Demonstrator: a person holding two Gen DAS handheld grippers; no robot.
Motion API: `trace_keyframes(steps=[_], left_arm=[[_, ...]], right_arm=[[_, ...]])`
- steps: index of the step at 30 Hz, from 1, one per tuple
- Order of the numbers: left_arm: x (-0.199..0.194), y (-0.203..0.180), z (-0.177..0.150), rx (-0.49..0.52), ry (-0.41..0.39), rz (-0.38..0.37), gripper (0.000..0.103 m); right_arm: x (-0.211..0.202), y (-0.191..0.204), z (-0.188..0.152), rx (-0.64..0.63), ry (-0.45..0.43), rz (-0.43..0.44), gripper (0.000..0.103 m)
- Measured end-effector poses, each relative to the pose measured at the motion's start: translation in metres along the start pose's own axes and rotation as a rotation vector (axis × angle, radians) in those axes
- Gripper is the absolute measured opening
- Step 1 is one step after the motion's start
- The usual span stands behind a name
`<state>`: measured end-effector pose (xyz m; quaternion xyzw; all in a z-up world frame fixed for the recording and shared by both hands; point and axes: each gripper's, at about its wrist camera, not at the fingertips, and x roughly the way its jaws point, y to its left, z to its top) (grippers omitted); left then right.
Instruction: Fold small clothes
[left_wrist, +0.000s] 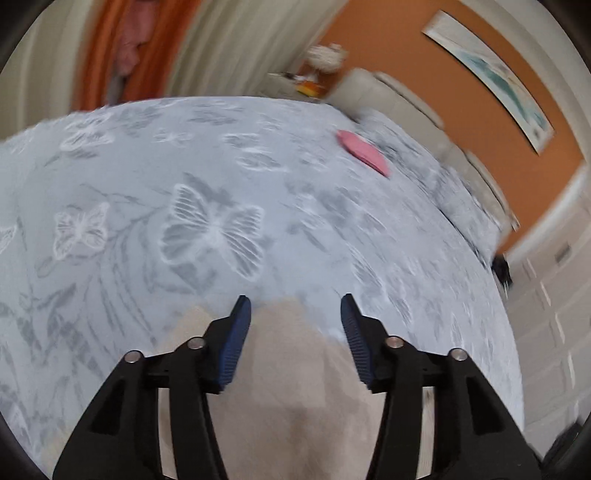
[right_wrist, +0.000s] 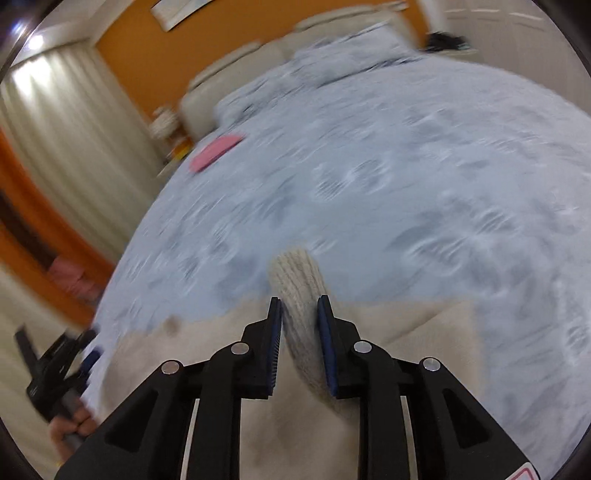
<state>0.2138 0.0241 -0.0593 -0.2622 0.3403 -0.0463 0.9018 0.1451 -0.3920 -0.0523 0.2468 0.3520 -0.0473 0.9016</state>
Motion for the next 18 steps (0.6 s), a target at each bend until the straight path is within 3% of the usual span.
trace_keyframes(steps=[1, 3, 4, 5, 7, 10, 12, 15, 17, 18], left_arm=[[0.004, -0.01, -0.013, 0.037, 0.052, -0.022, 0.053], [0.019, -0.02, -0.027, 0.087, 0.142, -0.013, 0.054], [0.036, -0.027, -0.037, 0.137, 0.208, 0.034, 0.054], [0.047, -0.029, -0.044, 0.171, 0.238, 0.076, 0.053], [0.047, -0.033, -0.043, 0.196, 0.191, 0.083, 0.054], [0.044, -0.028, -0.037, 0.168, 0.174, 0.059, 0.059], [0.045, -0.023, -0.034, 0.134, 0.187, 0.045, 0.059], [0.043, -0.021, -0.03, 0.113, 0.159, 0.04, 0.059], [0.046, -0.019, -0.031, 0.13, 0.156, 0.055, 0.059], [0.05, -0.018, -0.032, 0.142, 0.151, 0.062, 0.059]], right_arm=[[0.009, 0.009, -0.011, -0.033, 0.056, 0.015, 0.021], [0.038, 0.015, -0.027, -0.092, 0.174, -0.031, 0.009], [0.052, 0.008, -0.029, -0.107, 0.202, -0.077, 0.003], [0.051, 0.001, -0.023, -0.082, 0.18, -0.067, 0.003], [0.04, -0.016, -0.01, -0.007, 0.121, -0.104, 0.007], [0.02, -0.035, -0.004, 0.045, 0.042, -0.237, 0.022], [0.008, -0.04, -0.005, 0.062, 0.028, -0.217, 0.023], [0.004, -0.03, -0.008, 0.061, 0.023, -0.146, 0.038], [0.019, -0.026, -0.009, -0.004, 0.068, -0.145, 0.031], [0.034, -0.032, -0.01, -0.041, 0.109, -0.219, 0.028]])
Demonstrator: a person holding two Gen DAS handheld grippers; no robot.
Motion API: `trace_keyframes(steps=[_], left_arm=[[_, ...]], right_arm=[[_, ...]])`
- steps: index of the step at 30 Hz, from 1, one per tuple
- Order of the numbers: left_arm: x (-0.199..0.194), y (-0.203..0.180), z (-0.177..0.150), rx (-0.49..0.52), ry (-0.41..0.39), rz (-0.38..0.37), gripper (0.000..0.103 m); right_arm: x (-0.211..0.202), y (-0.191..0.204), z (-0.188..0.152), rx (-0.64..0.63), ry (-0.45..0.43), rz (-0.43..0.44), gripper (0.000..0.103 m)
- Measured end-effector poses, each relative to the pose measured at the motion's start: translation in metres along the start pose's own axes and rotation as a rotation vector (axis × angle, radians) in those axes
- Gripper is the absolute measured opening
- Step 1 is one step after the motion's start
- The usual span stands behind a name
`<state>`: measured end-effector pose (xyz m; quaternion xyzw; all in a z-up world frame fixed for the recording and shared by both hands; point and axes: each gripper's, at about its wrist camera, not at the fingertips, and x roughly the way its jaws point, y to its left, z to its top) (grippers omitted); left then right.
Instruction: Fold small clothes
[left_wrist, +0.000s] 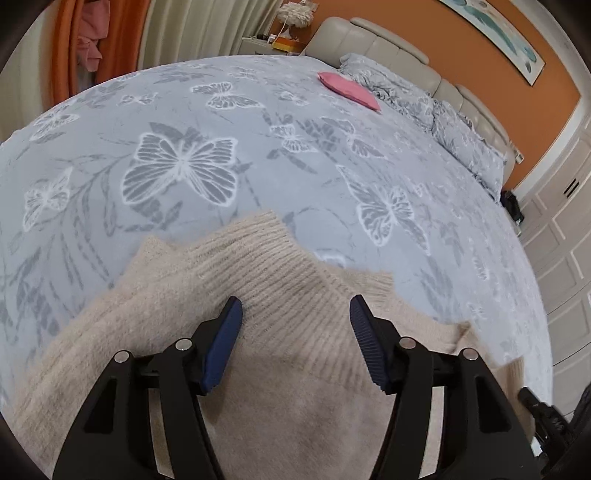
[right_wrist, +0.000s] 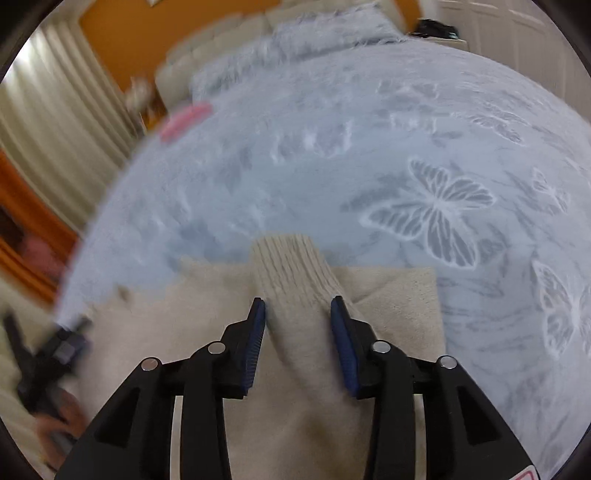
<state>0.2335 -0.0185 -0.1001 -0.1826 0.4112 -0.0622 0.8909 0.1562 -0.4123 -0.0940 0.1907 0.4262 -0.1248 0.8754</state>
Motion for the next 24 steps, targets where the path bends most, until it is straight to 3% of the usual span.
trace_keyframes(steps=[3, 5, 7, 9, 10, 14, 17, 20, 21, 22, 23, 24], left_arm=[[0.0, 0.003, 0.003, 0.014, -0.026, -0.013, 0.059], [-0.017, 0.012, 0.008, -0.032, -0.057, -0.058, 0.059], [-0.052, 0.032, 0.016, -0.07, -0.117, -0.059, 0.072], [-0.085, 0.053, 0.021, -0.075, -0.133, -0.043, 0.081], [-0.103, 0.067, 0.019, -0.069, -0.121, -0.053, 0.083], [-0.143, 0.118, -0.007, -0.056, 0.003, -0.095, 0.092], [-0.152, 0.159, -0.037, -0.154, 0.101, -0.14, 0.093], [-0.137, 0.184, -0.059, -0.335, 0.206, -0.273, 0.093], [-0.133, 0.186, -0.064, -0.386, 0.22, -0.294, 0.089], [-0.128, 0.183, -0.068, -0.417, 0.231, -0.345, 0.085], [-0.123, 0.177, -0.069, -0.415, 0.245, -0.395, 0.068], [-0.117, 0.17, -0.069, -0.4, 0.272, -0.406, 0.036]], right_arm=[[0.002, -0.026, 0.008, 0.071, -0.045, -0.077, 0.025], [-0.029, -0.049, 0.014, 0.178, -0.141, -0.087, 0.032], [-0.061, -0.062, 0.009, 0.221, -0.164, -0.038, 0.035], [-0.077, -0.069, -0.003, 0.208, -0.097, 0.064, 0.037], [-0.087, -0.07, -0.017, 0.184, -0.044, 0.12, 0.044], [-0.102, -0.076, -0.068, 0.11, 0.141, 0.213, 0.061], [-0.096, -0.085, -0.098, 0.116, 0.254, 0.25, 0.065], [-0.082, -0.091, -0.109, 0.203, 0.334, 0.3, 0.065], [-0.077, -0.093, -0.109, 0.226, 0.347, 0.316, 0.064], [-0.073, -0.094, -0.109, 0.252, 0.354, 0.305, 0.052], [-0.069, -0.095, -0.106, 0.265, 0.359, 0.303, 0.02], [-0.067, -0.093, -0.105, 0.274, 0.362, 0.317, 0.019]])
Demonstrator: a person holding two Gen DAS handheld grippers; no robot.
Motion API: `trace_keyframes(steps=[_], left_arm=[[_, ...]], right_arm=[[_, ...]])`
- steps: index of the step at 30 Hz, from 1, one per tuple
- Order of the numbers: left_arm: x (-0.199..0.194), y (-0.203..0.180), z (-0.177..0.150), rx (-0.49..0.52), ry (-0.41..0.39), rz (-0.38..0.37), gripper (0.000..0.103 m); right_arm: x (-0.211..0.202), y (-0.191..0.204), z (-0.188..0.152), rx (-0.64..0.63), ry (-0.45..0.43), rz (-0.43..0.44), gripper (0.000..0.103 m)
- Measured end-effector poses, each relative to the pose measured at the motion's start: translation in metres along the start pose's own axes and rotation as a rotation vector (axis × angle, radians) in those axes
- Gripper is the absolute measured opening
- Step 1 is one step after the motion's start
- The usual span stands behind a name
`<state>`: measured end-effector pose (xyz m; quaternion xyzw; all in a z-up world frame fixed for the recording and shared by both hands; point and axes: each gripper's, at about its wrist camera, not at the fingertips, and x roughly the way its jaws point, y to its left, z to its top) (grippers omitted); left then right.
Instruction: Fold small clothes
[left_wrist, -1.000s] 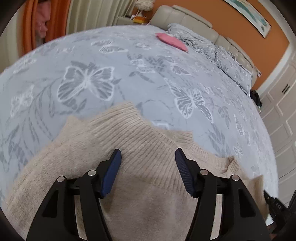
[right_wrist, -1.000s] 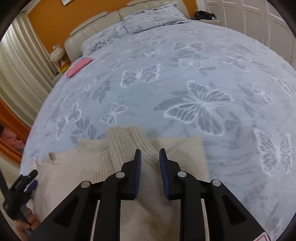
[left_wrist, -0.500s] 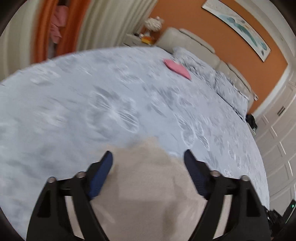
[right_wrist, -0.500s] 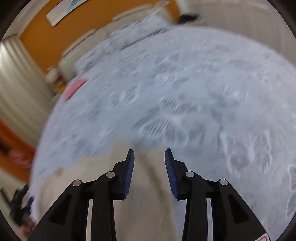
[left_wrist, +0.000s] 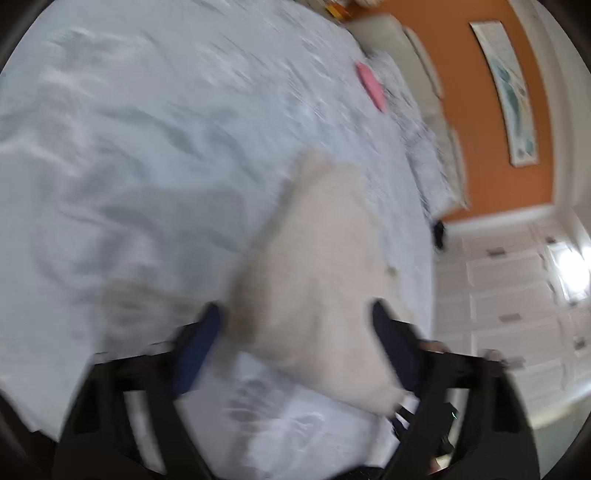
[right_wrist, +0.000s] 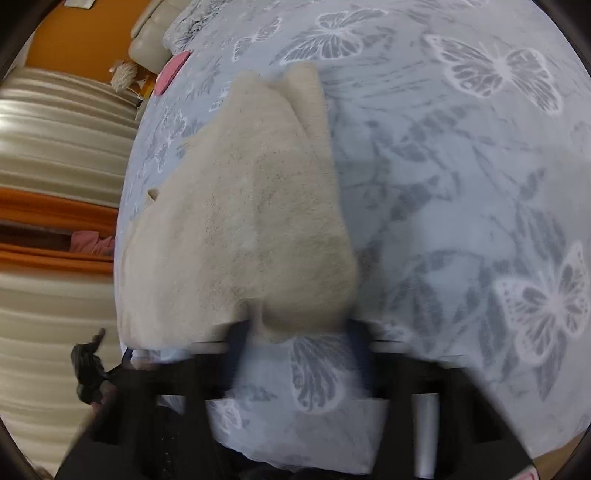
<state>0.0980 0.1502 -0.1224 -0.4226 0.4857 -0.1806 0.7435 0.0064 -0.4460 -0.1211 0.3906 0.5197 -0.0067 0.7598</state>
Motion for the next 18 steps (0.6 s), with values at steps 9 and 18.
trace_keyframes(steps=[9, 18], left_arm=[[-0.002, -0.012, 0.002, 0.082, 0.051, 0.289, 0.009], [-0.032, -0.022, 0.0, 0.094, -0.003, 0.3, 0.05]], right_arm=[[-0.02, -0.008, -0.006, -0.073, -0.054, -0.099, 0.012], [-0.049, 0.016, 0.004, -0.17, -0.166, -0.201, 0.039]])
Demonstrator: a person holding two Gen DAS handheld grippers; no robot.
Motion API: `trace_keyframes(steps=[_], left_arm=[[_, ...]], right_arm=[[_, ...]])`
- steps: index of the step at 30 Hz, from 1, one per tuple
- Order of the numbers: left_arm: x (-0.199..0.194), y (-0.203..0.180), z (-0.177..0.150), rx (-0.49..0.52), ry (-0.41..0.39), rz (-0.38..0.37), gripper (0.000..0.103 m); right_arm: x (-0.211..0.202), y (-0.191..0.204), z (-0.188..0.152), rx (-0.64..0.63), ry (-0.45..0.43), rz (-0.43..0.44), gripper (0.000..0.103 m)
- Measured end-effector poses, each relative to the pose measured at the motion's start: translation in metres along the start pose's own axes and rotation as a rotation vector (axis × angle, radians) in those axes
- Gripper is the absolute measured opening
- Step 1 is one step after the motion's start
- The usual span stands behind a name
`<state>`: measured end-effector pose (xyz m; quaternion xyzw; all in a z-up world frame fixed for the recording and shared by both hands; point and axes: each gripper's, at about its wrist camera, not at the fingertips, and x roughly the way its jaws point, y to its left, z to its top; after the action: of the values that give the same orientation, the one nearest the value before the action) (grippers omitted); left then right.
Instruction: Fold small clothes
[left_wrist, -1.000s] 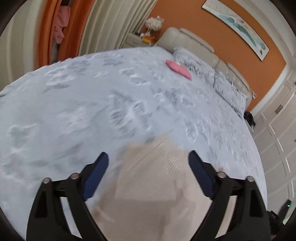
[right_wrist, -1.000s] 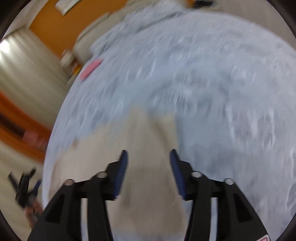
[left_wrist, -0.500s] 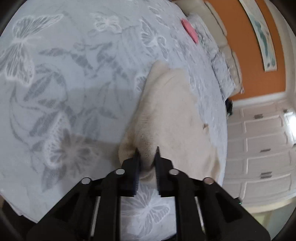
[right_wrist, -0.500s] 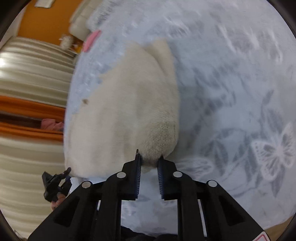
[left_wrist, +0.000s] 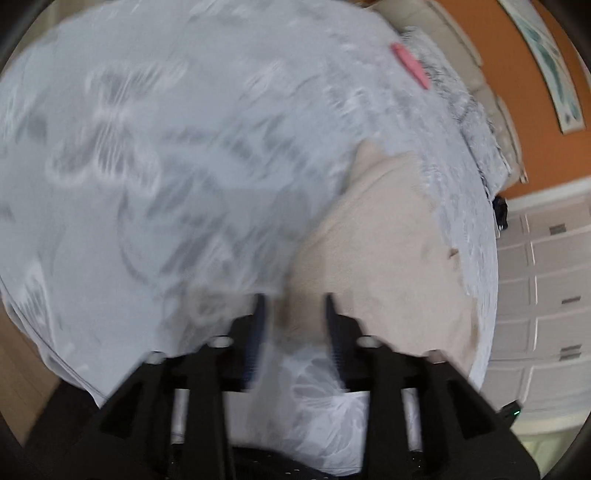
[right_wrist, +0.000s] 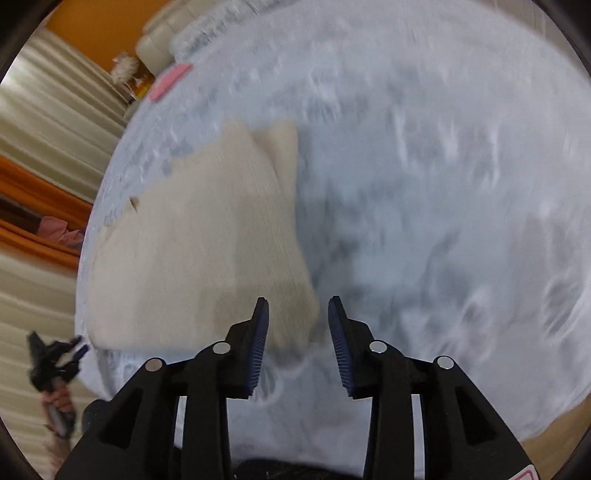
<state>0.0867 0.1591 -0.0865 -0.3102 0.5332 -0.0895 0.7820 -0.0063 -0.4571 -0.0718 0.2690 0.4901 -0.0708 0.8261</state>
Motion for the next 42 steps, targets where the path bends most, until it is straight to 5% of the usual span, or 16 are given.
trace_keyframes(steps=[2, 6, 9, 10, 11, 12, 17, 19, 22, 24, 26, 29, 34, 37, 40, 42], left_arm=[[-0.003, -0.024, 0.014, 0.071, -0.048, -0.005, 0.061], [0.023, -0.094, 0.048, 0.266, -0.115, 0.038, 0.091], [0.065, -0.12, 0.065, 0.342, -0.105, 0.101, 0.09], [0.086, -0.126, 0.073, 0.349, -0.089, 0.116, 0.083], [0.096, -0.126, 0.075, 0.356, -0.069, 0.116, 0.044], [0.108, -0.124, 0.078, 0.36, -0.029, 0.136, 0.007], [0.118, -0.094, 0.092, 0.237, -0.056, 0.167, 0.006], [0.12, -0.089, 0.089, 0.242, -0.062, 0.153, 0.008], [0.099, -0.086, 0.083, 0.21, -0.075, 0.082, 0.023], [0.077, -0.076, 0.075, 0.159, -0.082, 0.053, 0.071], [0.063, -0.079, 0.068, 0.147, -0.125, 0.064, 0.082], [0.05, -0.064, 0.048, 0.126, -0.118, 0.114, 0.087], [0.071, -0.031, 0.014, -0.042, 0.029, 0.052, 0.087], [0.071, -0.02, 0.002, -0.103, -0.011, 0.012, 0.088], [0.073, -0.021, 0.005, -0.132, -0.012, 0.003, 0.08], [0.078, -0.019, 0.008, -0.132, 0.01, -0.018, 0.038]], right_arm=[[0.0, 0.015, 0.025, -0.04, -0.028, 0.02, 0.054], [0.018, 0.044, 0.065, -0.127, -0.05, 0.02, 0.063], [0.055, 0.068, 0.089, -0.175, -0.042, -0.04, 0.07], [0.065, 0.07, 0.093, -0.185, -0.033, -0.054, 0.055], [0.073, 0.07, 0.097, -0.188, -0.007, -0.042, 0.008], [0.081, 0.068, 0.098, -0.173, 0.028, -0.028, 0.005], [0.069, 0.049, 0.112, -0.094, -0.114, -0.008, 0.005], [0.099, 0.033, 0.109, -0.076, 0.003, -0.031, 0.005], [0.071, 0.037, 0.099, -0.05, -0.081, 0.007, 0.017], [0.047, 0.044, 0.088, -0.041, -0.119, 0.038, 0.017], [0.029, 0.051, 0.077, -0.03, -0.143, 0.079, 0.017], [0.02, 0.086, 0.054, -0.068, -0.136, 0.171, 0.016], [0.054, 0.163, 0.017, -0.223, -0.021, 0.21, 0.007], [0.08, 0.201, 0.01, -0.264, 0.036, 0.228, 0.006], [0.108, 0.224, 0.016, -0.273, 0.075, 0.203, 0.006], [0.13, 0.229, 0.021, -0.265, 0.116, 0.168, 0.006]])
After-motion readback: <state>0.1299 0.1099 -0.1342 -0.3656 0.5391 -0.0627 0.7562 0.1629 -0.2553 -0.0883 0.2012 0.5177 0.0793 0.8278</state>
